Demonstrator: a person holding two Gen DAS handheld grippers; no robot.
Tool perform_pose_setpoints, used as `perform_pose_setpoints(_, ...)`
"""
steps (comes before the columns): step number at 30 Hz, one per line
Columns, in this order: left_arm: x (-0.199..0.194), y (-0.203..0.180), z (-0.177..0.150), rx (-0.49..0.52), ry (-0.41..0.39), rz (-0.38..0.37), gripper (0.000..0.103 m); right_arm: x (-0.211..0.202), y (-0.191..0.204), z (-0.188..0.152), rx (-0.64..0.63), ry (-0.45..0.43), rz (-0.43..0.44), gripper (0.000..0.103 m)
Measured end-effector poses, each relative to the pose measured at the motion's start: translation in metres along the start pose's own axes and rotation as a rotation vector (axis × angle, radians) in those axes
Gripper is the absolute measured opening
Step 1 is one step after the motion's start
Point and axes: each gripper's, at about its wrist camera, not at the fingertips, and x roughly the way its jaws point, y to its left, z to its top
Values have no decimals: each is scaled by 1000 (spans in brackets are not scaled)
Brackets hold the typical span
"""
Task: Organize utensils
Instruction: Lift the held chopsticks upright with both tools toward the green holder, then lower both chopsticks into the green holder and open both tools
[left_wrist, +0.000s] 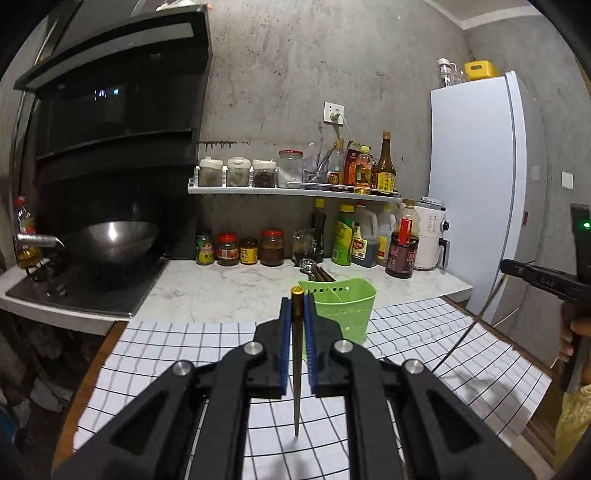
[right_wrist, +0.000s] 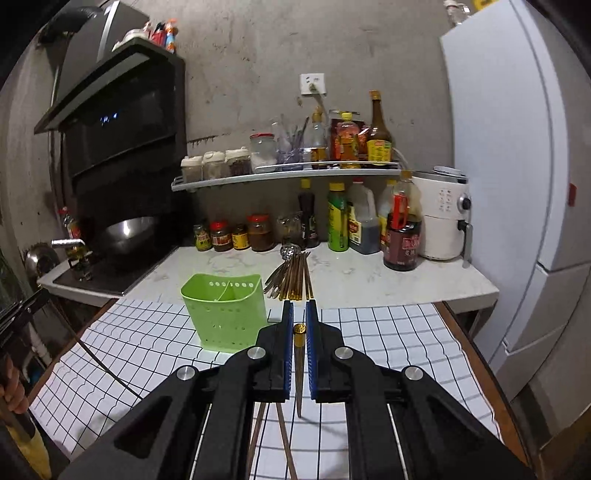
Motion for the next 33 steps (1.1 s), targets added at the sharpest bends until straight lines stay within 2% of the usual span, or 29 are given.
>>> perform_pose_setpoints(7, 9, 9, -3, -24, 32, 12, 7, 32, 11, -7, -23, 70, -20, 7)
perform_pose_setpoints(11, 7, 7, 0, 7, 59, 24, 7, 31, 18, -11, -45, 60, -41, 7)
perform_pose_setpoints(18, 22, -3, -5, 60, 160, 36, 7, 26, 23, -15, -61, 57, -49, 7)
perform_pose_setpoints(21, 21, -3, -6, 53, 157, 14, 6, 22, 26, -17, -77, 46, -61, 7)
perform_pose_setpoints(24, 17, -5, -1, 59, 105, 10, 6, 18, 26, -12, -91, 5, -91, 7)
perform_pose_setpoints(28, 16, -12, 23, 65, -7, -13, 6, 15, 21, 8, -63, -59, -72, 7)
perform_pose_setpoints(33, 22, -32, 70, 69, -205, -25, 6, 5, 32, 56, -26, -260, 26, 7)
